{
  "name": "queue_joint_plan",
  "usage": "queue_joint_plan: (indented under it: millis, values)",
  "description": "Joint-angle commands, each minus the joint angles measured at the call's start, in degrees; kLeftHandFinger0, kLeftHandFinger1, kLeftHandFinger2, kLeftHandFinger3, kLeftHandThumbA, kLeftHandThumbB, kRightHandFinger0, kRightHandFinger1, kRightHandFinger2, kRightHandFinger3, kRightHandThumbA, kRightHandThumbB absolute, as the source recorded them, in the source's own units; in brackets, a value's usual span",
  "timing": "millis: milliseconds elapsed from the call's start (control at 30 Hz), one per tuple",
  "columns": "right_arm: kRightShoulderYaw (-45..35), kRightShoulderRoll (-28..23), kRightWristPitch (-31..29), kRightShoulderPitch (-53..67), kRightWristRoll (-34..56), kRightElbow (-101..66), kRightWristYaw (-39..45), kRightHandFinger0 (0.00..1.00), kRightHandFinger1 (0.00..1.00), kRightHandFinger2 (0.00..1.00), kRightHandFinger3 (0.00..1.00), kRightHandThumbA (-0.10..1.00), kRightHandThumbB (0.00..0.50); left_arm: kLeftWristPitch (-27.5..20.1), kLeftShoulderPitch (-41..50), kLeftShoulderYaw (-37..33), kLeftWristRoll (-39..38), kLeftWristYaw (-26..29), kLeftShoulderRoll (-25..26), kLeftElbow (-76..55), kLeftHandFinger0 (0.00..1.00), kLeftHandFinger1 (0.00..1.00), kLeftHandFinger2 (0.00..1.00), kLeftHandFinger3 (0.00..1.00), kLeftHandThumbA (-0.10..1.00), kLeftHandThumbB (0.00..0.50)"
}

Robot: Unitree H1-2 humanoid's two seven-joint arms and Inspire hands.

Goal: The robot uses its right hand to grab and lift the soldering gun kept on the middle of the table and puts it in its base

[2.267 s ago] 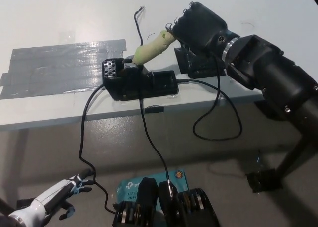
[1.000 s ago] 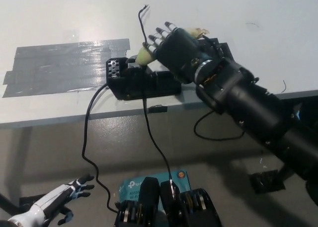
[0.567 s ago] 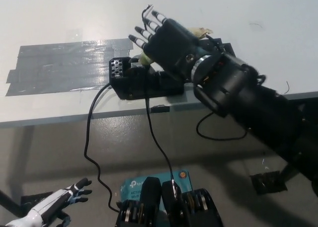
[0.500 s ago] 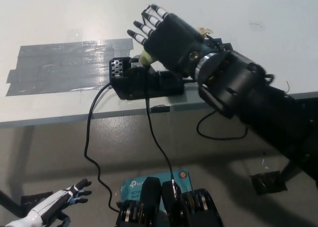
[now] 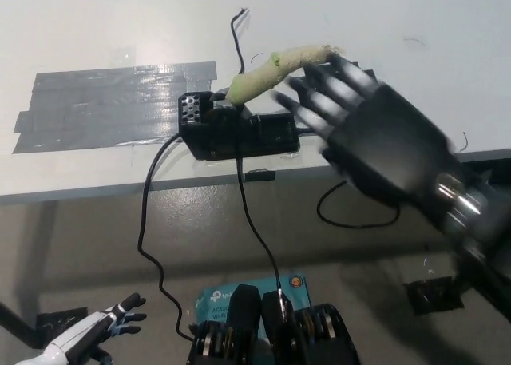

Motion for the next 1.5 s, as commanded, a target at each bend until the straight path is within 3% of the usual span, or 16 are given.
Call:
queue_joint_plan:
  millis: [0, 33, 100, 233, 300, 500, 533, 567, 667, 700, 767, 833, 1000, 1133, 1333, 1467]
  values:
    - [-20.75, -0.45, 7.00, 19.24, 20.67, -7.66, -11.06, 1.00, 1.00, 1.00, 1.00, 0.50, 0.319, -2.23, 1.63, 1.83, -0.23, 0.15, 1.81, -1.61, 0.82, 0.93, 0.97, 1.00, 1.00, 0.161]
    - [-21.32, -0.08, 6.45, 19.37, 20.88, -7.63, -10.81, 1.00, 1.00, 1.00, 1.00, 0.50, 0.319, -2.23, 1.64, 1.83, -0.23, 0.14, 1.80, -1.61, 0.82, 0.93, 0.97, 1.00, 1.00, 0.161]
    - [-28.46, 4.95, 2.46, 25.66, 31.52, 3.71, -17.49, 1.00, 1.00, 1.00, 1.00, 0.33, 0.244, -2.12, 1.96, 2.66, -0.88, 0.44, 1.47, -1.53, 0.86, 0.94, 0.97, 1.00, 1.00, 0.159]
    - [-34.53, 8.74, -3.00, 27.46, 39.90, 17.49, -20.77, 0.93, 1.00, 1.00, 1.00, 0.16, 0.218, -2.09, 1.73, 3.24, -1.26, 0.72, 1.03, -1.57, 0.86, 0.94, 0.99, 1.00, 1.00, 0.124]
    - [-37.31, 10.81, -5.45, 27.32, 43.18, 24.85, -21.96, 0.95, 1.00, 1.00, 1.00, 0.16, 0.270, -1.93, 2.06, 3.86, -1.48, 1.08, 0.89, -1.94, 0.85, 0.95, 1.00, 1.00, 1.00, 0.155]
    - [-42.16, 14.82, -8.75, 28.30, 47.06, 35.42, -23.60, 0.91, 1.00, 1.00, 1.00, 0.10, 0.282, -1.58, 1.35, 5.25, -2.67, 1.44, -0.14, -0.80, 0.88, 0.97, 1.00, 1.00, 1.00, 0.143]
    - [-43.21, 15.26, -8.83, 27.97, 48.18, 37.61, -23.20, 0.88, 1.00, 1.00, 1.00, 0.10, 0.275, -1.91, 1.43, 5.55, -2.82, 1.72, -0.61, -0.69, 0.88, 0.97, 1.00, 1.00, 1.00, 0.136]
    - [-43.41, 15.17, -6.56, 27.98, 47.28, 38.69, -21.88, 1.00, 1.00, 1.00, 1.00, 0.18, 0.245, -2.21, 1.59, 5.95, -2.72, 2.16, -0.87, -0.71, 0.86, 0.96, 1.00, 1.00, 1.00, 0.138]
    - [-43.60, 14.97, -3.95, 26.96, 46.42, 38.11, -19.42, 1.00, 1.00, 1.00, 1.00, 0.17, 0.258, -3.01, 1.90, 7.05, -2.73, 2.30, -0.79, -0.47, 0.85, 0.95, 1.00, 1.00, 1.00, 0.170]
    - [-44.24, 15.32, -3.11, 26.84, 46.78, 37.07, -19.07, 0.96, 1.00, 1.00, 1.00, 0.18, 0.262, -3.03, 2.00, 7.53, -3.13, 2.15, -0.89, -0.40, 0.84, 0.95, 1.00, 1.00, 1.00, 0.177]
    - [-44.66, 15.74, -1.45, 26.22, 46.73, 36.26, -18.52, 0.64, 0.84, 1.00, 1.00, 0.19, 0.299, -2.81, 1.86, 8.19, -3.08, 2.22, -0.90, -0.51, 0.83, 0.94, 1.00, 1.00, 1.00, 0.164]
    - [-44.11, 15.49, -2.57, 25.76, 46.06, 36.43, -18.55, 0.52, 0.75, 0.96, 1.00, 0.17, 0.292, -2.14, 1.93, 8.90, -3.00, 2.48, -1.04, -1.03, 0.82, 0.94, 1.00, 1.00, 1.00, 0.155]
    - [-43.70, 15.92, 1.27, 24.29, 46.32, 35.36, -17.56, 0.43, 0.62, 0.88, 1.00, 0.12, 0.271, -2.21, 2.30, 9.88, -1.48, 3.32, -1.86, -0.92, 0.84, 0.92, 1.00, 1.00, 1.00, 0.176]
    - [-42.23, 14.80, 1.62, 23.93, 46.26, 35.94, -17.89, 0.43, 0.65, 0.96, 1.00, 0.12, 0.271, -2.72, 2.24, 10.53, -1.10, 3.16, -2.47, -0.25, 0.87, 0.93, 0.99, 1.00, 1.00, 0.185]
    - [-39.79, 12.65, 4.58, 23.39, 48.93, 36.82, -16.54, 0.54, 0.80, 1.00, 1.00, 0.27, 0.355, -1.76, 2.47, 12.90, -2.07, 3.88, -4.04, -0.48, 0.85, 0.90, 0.95, 1.00, 1.00, 0.144]
    - [-38.48, 11.47, 4.98, 23.09, 50.02, 36.80, -17.59, 0.47, 0.74, 1.00, 1.00, 0.25, 0.356, -1.15, 1.83, 13.23, -0.91, 5.47, -5.09, 0.04, 0.82, 0.90, 0.93, 1.00, 1.00, 0.153]
